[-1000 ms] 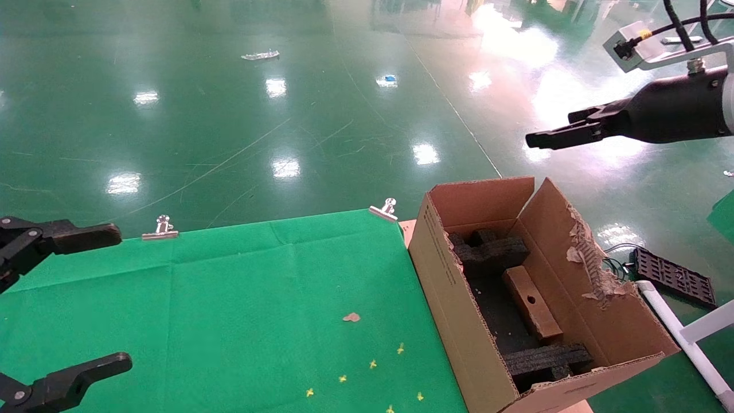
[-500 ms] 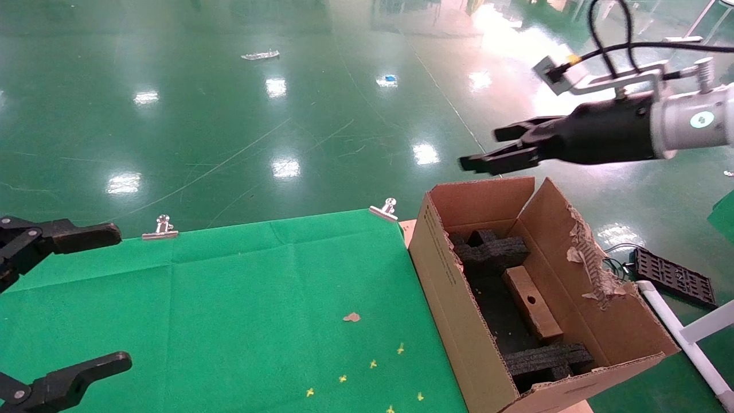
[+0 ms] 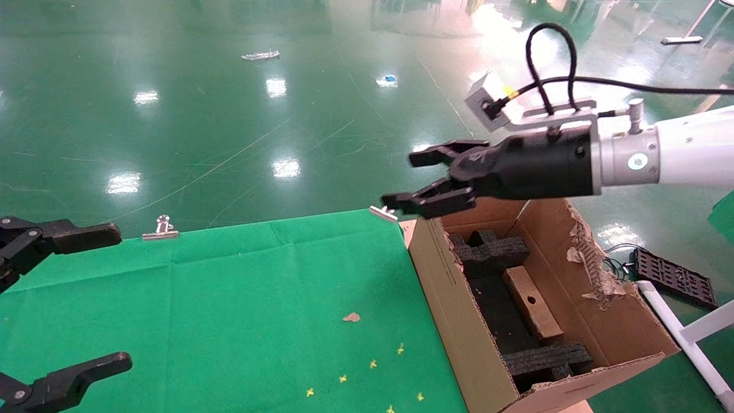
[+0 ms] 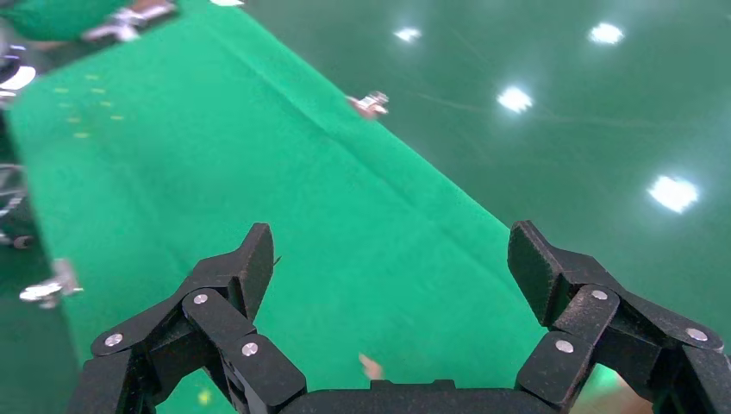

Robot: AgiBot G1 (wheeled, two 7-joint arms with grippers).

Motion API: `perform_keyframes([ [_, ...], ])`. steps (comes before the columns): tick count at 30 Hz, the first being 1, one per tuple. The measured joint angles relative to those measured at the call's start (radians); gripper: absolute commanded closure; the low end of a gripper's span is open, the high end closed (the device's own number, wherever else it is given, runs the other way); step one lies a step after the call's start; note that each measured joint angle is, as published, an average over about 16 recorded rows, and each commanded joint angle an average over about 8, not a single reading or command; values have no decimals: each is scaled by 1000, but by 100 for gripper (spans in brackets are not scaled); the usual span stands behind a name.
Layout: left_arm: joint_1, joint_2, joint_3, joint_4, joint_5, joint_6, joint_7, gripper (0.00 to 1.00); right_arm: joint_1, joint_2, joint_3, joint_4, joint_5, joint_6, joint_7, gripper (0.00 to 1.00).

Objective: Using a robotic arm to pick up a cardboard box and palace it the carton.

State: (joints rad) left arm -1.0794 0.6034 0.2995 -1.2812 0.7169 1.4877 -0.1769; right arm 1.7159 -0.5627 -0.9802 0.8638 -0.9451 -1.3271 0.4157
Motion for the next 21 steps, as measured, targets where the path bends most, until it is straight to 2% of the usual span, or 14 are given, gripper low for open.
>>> perform_keyframes([
  [21,0,0,1,0,-1,0,1,0,-401,-30,438,263,134,-105,-143,0],
])
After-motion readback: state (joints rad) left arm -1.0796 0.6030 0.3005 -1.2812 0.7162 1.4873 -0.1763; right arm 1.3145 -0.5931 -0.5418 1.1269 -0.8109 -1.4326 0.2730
